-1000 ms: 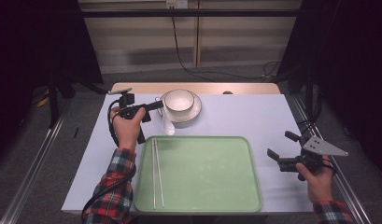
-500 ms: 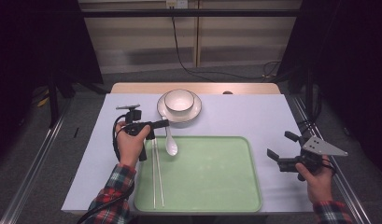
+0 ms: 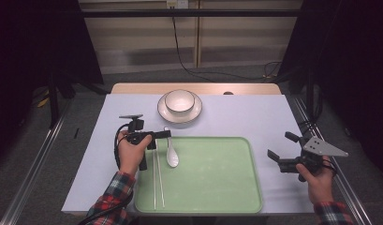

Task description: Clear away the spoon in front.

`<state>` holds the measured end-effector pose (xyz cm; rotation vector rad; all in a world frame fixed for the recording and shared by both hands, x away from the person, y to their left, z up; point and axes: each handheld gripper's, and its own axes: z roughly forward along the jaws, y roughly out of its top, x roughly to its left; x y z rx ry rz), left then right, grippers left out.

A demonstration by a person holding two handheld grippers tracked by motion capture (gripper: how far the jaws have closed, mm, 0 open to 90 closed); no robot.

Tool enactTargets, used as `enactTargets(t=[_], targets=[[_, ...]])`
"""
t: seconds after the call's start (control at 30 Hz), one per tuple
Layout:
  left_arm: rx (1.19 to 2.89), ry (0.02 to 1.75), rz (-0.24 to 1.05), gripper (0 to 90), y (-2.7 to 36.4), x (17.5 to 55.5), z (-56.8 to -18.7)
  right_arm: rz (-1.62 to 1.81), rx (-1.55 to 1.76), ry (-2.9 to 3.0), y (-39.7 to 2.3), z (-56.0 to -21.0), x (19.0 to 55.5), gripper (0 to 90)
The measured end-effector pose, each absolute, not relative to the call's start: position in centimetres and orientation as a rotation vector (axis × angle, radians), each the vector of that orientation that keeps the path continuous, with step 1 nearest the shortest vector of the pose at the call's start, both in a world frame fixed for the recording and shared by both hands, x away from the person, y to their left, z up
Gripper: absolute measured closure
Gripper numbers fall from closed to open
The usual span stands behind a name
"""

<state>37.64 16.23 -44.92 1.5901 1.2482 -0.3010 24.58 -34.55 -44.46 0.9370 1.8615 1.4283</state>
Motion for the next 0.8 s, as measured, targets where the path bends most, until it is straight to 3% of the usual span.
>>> enactTargets(t=[0.8], targets=[[1.748, 1.268, -0.192, 74.6, 15.9, 37.5, -47.2, 1.427, 0.935, 1.863, -34.5, -44.4, 24.6, 2.2]])
